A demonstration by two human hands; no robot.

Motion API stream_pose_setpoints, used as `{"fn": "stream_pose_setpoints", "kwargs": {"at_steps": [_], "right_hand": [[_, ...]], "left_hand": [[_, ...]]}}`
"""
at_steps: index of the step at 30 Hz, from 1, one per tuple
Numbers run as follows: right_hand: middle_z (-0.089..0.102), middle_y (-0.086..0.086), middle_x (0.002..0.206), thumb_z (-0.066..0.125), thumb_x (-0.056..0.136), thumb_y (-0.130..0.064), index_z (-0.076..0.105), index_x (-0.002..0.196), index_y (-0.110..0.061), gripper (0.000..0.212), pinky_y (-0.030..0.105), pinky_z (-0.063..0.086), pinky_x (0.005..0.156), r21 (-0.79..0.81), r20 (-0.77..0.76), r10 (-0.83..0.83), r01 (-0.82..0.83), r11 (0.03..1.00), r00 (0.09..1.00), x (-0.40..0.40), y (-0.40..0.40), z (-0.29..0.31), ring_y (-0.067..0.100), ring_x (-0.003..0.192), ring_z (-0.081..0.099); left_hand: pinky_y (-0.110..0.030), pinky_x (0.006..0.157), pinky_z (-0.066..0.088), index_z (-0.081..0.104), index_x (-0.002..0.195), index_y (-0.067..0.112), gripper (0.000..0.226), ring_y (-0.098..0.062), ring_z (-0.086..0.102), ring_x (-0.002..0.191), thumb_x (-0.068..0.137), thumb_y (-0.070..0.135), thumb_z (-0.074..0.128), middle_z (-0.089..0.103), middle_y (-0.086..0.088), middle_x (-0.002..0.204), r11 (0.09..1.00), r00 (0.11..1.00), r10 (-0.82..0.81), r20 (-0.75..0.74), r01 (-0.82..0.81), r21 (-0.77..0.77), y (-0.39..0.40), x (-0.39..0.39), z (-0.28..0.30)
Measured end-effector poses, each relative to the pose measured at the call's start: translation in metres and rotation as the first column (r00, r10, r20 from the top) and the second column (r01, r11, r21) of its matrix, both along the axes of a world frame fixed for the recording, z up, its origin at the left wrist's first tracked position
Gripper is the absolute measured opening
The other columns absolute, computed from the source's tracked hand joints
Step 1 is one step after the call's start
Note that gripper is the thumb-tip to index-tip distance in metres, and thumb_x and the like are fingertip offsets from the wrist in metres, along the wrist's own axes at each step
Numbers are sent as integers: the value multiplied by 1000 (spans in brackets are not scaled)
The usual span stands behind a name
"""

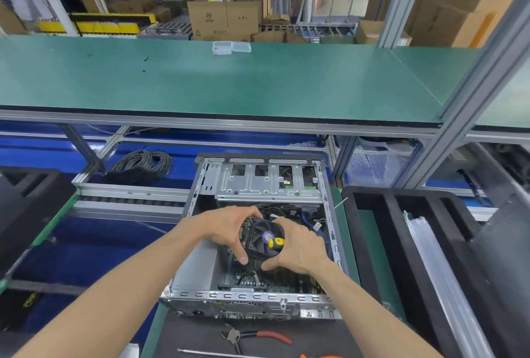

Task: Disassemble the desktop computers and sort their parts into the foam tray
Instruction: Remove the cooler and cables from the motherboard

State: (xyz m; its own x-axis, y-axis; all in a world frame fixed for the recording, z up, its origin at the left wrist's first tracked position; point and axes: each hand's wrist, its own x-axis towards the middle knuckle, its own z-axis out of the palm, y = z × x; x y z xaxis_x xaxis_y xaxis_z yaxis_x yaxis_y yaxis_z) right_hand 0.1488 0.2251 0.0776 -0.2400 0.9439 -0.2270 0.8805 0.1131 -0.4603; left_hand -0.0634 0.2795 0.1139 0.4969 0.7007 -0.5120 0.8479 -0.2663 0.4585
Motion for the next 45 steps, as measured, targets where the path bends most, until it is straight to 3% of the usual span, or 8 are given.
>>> {"fn": "stream_pose_setpoints", "kwargs": {"at_steps": [17, 20, 23, 27, 33, 36, 42, 45], "right_hand": [[68, -16, 107, 94, 53, -50, 58, 115, -37, 73, 35, 56, 86, -22, -592, -76, 78, 997, 802, -3, 1, 50, 2, 95, 66], [66, -24, 102, 94, 56, -48, 54, 106, -52, 64, 20, 51, 79, 25, -616, -63, 99, 995, 786, 5, 1, 75, -6, 93, 63], [64, -34, 102, 94, 60, -47, 54, 101, -61, 60, 8, 47, 72, 68, -647, -51, 124, 990, 761, 21, -3, 102, -12, 94, 61], [69, -16, 115, 94, 64, -45, 59, 117, -38, 64, 28, 54, 89, 79, -687, -78, 181, 980, 722, 57, -9, 124, 4, 105, 65], [69, -10, 121, 94, 63, -44, 58, 126, -28, 75, 25, 55, 87, 8, -735, -212, 320, 947, 644, 128, -23, 116, 8, 111, 65], [73, -14, 110, 95, 61, -42, 61, 118, -32, 68, 16, 52, 79, -41, -749, -281, 381, 924, 600, 167, -32, 102, 4, 100, 69], [70, -4, 117, 87, 65, -14, 56, 130, -25, 73, 33, 50, 95, -207, -722, -475, 498, 842, 503, 238, -40, 58, 11, 98, 64], [69, -4, 109, 69, 77, 0, 61, 119, -21, 47, 30, 48, 82, -299, -690, -589, 575, 762, 421, 267, -42, 34, 17, 98, 63]], "left_hand": [[-13, 86, 48, 49, 123, 48, 75, 6, 60, 104, 64, 26, 90, 65, 17, 116, 964, 904, 169, 393, -234, 123, -16, -15, 65], [-24, 104, 40, 39, 136, 43, 87, 18, 50, 107, 67, 29, 91, 45, 31, 130, 952, 898, 191, 396, -268, 149, -13, -6, 89], [-33, 110, 38, 37, 148, 24, 104, -4, 49, 126, 59, 44, 87, 48, 15, 143, 949, 927, 132, 352, -220, 224, -7, 13, 119], [-38, 98, 50, 57, 128, 32, 73, -14, 66, 108, 61, 31, 88, 70, 10, 115, 958, 907, 4, 422, -124, 257, -1, 57, 149], [-34, 75, 55, 59, 117, 36, 65, -9, 68, 89, 58, 32, 85, 70, 14, 101, 958, 890, -82, 449, -54, 281, -1, 145, 152], [-40, 87, 54, 57, 125, 30, 79, -16, 65, 101, 51, 41, 82, 68, 6, 113, 957, 897, -88, 433, -46, 288, 3, 191, 137], [-27, 85, 45, 44, 142, 24, 98, -12, 56, 107, 54, 43, 84, 55, 8, 133, 956, 930, -92, 355, -17, 293, 14, 271, 96], [-22, 69, 46, 45, 139, 27, 95, -4, 62, 84, 54, 41, 84, 57, 8, 126, 959, 939, -107, 326, 11, 283, 20, 301, 73]]}}
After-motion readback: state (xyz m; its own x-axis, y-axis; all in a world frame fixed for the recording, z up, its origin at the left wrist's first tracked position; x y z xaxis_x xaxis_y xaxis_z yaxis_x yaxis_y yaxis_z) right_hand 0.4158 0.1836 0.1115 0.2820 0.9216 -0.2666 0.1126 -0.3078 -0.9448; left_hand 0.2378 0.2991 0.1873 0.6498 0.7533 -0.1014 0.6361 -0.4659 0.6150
